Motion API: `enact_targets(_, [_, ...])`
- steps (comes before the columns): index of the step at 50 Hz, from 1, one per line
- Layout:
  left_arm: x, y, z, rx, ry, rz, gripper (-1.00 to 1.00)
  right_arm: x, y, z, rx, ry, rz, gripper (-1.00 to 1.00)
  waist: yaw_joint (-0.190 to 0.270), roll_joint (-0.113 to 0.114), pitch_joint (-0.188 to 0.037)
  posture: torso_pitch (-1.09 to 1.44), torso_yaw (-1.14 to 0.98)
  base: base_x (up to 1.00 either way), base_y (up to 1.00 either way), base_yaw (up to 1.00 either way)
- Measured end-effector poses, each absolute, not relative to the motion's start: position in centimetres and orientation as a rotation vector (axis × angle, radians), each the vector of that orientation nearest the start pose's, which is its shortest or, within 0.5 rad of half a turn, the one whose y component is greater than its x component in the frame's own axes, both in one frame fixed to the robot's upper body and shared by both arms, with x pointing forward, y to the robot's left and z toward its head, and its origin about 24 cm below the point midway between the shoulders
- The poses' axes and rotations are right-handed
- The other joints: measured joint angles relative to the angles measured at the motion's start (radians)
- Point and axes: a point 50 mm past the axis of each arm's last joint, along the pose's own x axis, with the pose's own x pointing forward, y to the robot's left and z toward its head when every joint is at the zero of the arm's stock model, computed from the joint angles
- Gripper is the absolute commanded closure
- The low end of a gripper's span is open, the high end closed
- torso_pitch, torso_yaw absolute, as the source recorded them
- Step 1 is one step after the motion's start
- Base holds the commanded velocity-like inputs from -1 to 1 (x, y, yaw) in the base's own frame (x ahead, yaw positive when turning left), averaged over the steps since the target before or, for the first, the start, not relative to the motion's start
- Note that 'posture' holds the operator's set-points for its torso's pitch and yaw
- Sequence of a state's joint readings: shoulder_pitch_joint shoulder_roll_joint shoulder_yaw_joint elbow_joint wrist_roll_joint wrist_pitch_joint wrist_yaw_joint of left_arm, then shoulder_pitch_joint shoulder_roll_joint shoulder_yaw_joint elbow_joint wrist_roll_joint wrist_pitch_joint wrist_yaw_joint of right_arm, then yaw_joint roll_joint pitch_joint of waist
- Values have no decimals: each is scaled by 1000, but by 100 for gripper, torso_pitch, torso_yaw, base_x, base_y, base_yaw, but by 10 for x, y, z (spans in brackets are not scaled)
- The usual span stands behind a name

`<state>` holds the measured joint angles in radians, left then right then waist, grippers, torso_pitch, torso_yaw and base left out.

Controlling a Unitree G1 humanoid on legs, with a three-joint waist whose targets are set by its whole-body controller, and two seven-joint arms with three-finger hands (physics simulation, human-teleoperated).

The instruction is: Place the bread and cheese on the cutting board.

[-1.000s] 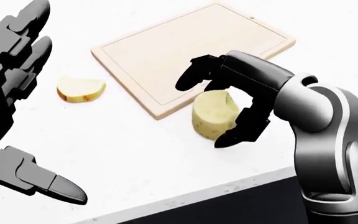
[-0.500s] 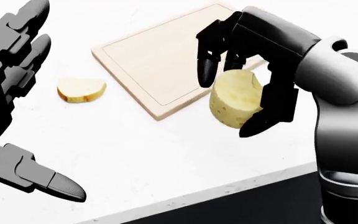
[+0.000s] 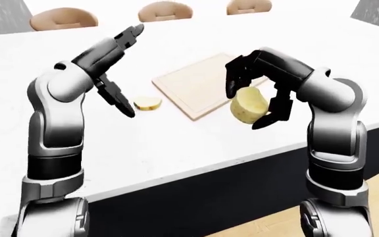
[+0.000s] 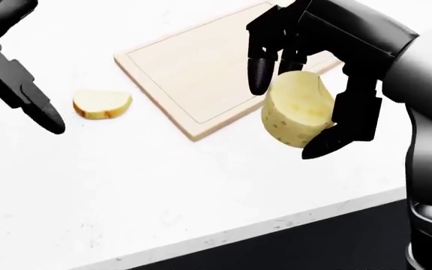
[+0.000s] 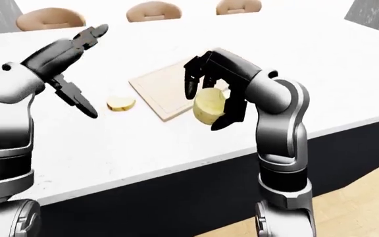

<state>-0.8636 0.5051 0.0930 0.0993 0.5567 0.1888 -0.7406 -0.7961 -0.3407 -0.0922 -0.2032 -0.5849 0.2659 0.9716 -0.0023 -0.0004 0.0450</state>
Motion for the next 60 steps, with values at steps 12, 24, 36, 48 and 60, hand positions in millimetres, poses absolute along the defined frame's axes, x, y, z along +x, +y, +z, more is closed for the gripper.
enact_targets(12, [372,208,322,1262,-298,-182,-100,307,-147,287,-1009,-344,544,100,-4,-3,2,0,0,0,0,0])
enact_targets(24, [387,215,310,1562,-216,-354,-100,317,-153,282,-973,-291,501,100,-4,-1,7,0,0,0,0,0])
enact_targets(36, [409,201,276,1928,-36,-412,-100,319,-150,277,-972,-291,502,100,-5,-10,6,0,0,0,0,0])
enact_targets(48, [422,171,274,2059,59,-453,-100,319,-156,274,-964,-289,490,100,-10,-5,-5,0,0,0,0,0])
enact_targets(60, [428,170,266,1893,253,-355,-100,321,-156,270,-960,-279,499,100,-11,-15,-1,0,0,0,0,0])
